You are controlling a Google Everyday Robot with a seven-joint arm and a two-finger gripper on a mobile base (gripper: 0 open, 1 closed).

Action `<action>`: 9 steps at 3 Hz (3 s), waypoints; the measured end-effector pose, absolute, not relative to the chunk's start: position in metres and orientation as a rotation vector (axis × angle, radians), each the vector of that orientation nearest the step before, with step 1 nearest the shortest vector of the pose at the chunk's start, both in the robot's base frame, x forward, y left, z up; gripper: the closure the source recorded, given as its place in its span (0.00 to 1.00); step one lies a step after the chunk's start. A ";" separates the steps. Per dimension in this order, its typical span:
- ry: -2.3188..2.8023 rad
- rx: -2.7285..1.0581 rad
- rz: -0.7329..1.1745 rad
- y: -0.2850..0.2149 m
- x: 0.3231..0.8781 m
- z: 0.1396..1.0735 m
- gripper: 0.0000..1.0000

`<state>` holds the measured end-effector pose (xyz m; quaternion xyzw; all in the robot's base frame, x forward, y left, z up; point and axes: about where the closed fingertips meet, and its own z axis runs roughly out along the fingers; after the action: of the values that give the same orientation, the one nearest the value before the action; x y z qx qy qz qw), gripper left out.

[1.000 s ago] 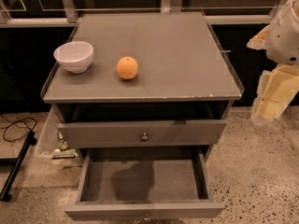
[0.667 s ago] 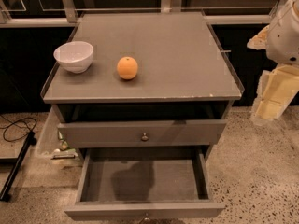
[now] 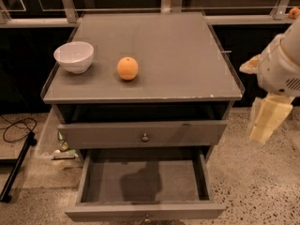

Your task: Close middle drawer

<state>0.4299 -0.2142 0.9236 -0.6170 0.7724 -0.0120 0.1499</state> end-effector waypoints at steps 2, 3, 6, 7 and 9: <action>2.235 -1.793 0.099 -0.234 0.406 0.809 0.19; 2.200 -1.803 0.196 -0.235 0.397 0.751 0.43; 2.218 -1.683 0.462 -0.237 0.395 0.675 1.00; 2.219 -1.661 0.497 -0.235 0.395 0.667 1.00; 2.218 -1.393 0.641 -0.221 0.398 0.551 1.00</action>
Offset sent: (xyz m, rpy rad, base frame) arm -0.0380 -0.0318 -0.1898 0.0930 0.1177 0.0412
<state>0.3975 -0.2214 0.5511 -0.5038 0.8023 0.2318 0.2209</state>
